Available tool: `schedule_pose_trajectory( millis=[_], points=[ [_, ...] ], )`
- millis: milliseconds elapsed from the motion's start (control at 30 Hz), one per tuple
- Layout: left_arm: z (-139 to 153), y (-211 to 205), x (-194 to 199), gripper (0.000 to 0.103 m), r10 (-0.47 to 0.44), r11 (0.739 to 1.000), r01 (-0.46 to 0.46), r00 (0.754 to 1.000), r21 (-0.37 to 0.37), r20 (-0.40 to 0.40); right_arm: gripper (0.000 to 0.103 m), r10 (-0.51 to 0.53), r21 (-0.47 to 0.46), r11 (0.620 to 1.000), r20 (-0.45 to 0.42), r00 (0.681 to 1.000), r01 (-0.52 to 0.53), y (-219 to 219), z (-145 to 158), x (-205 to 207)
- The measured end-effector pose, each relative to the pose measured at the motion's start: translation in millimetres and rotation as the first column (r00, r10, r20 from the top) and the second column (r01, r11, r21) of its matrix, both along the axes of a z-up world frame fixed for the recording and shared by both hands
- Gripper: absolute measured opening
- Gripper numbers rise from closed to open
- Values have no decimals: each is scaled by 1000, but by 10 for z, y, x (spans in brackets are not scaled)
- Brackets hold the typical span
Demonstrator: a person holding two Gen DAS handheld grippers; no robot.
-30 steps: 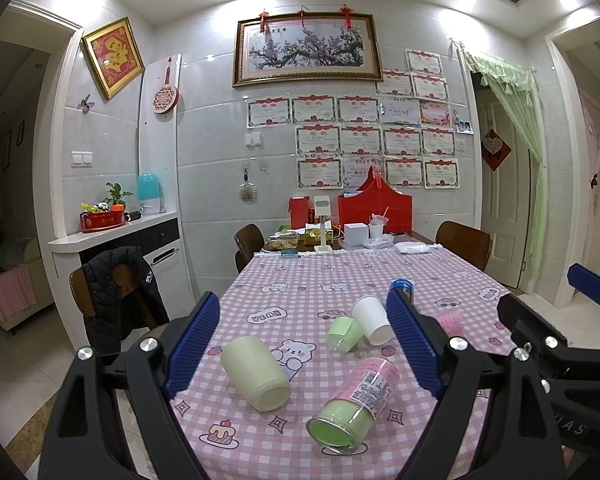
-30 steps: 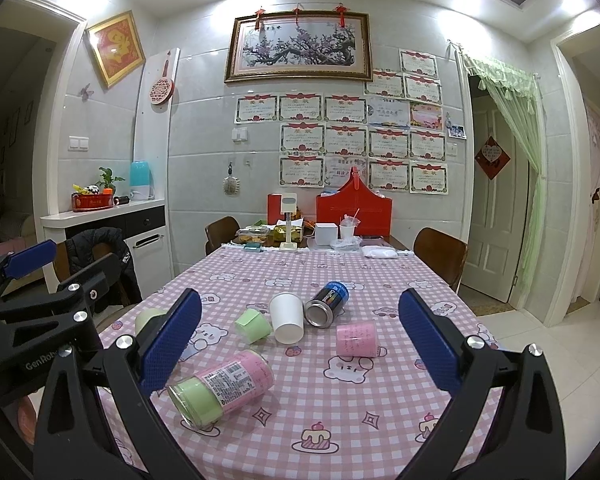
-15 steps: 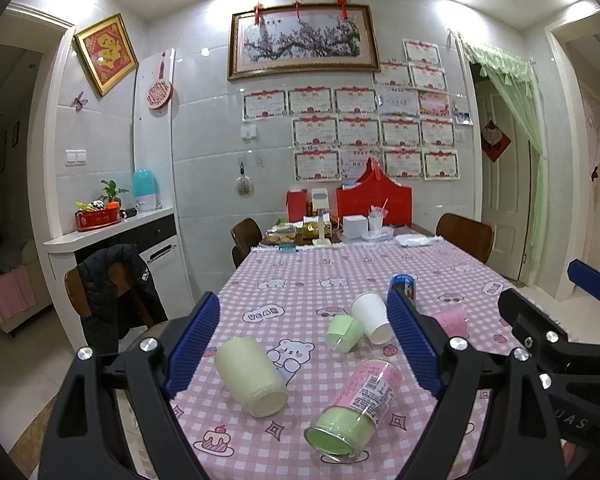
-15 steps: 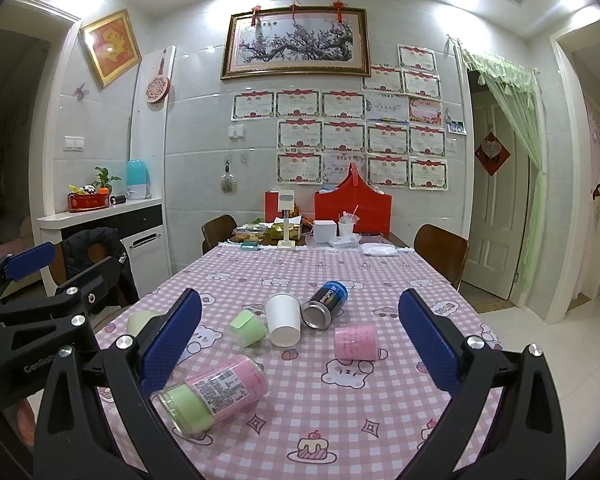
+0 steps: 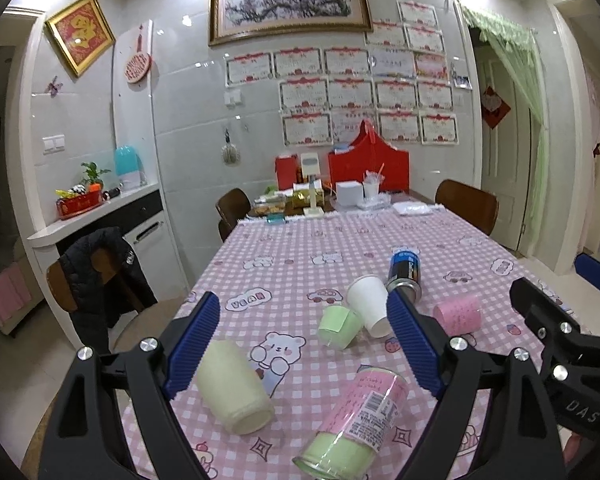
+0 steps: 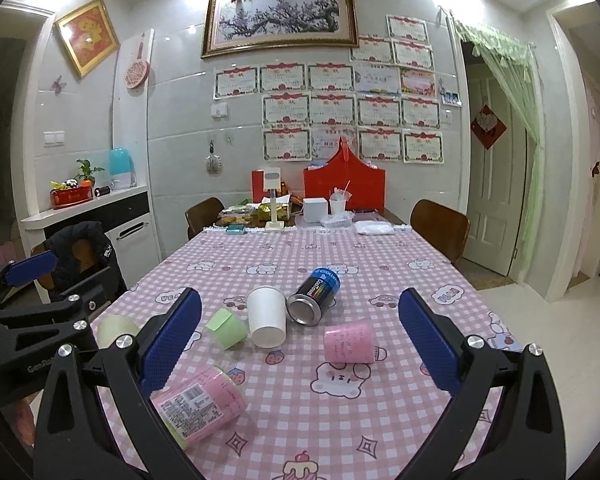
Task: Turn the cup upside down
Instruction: 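Move the left gripper to the white paper cup lying on its side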
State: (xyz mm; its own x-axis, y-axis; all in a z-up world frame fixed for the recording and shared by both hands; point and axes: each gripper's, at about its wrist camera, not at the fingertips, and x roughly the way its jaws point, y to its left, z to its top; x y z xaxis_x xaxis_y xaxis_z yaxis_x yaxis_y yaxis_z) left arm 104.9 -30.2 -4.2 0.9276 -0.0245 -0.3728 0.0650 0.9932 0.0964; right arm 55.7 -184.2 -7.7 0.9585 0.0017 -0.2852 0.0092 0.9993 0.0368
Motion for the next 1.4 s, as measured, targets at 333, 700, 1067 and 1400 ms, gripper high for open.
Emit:
schedule_pose_trajectory(
  millis=[333, 700, 1067, 1400],
  points=[
    [-158, -69, 604, 84, -39, 999, 38, 994, -12, -105, 95, -17, 17, 1000, -60, 998, 19, -153, -161, 452],
    [-496, 103, 1405, 84, -30, 1000, 27, 954, -14, -299, 95, 0, 34, 999, -165, 986, 6, -209, -457, 1021],
    [-680, -89, 2016, 84, -88, 996, 83, 906, -30, -414, 95, 0, 32, 999, -220, 976, 7, -310, -577, 1562],
    [-920, -586, 2544, 84, -148, 989, 134, 839, -64, -524, 95, -48, 58, 996, -242, 969, 64, -608, -654, 1844]
  ],
)
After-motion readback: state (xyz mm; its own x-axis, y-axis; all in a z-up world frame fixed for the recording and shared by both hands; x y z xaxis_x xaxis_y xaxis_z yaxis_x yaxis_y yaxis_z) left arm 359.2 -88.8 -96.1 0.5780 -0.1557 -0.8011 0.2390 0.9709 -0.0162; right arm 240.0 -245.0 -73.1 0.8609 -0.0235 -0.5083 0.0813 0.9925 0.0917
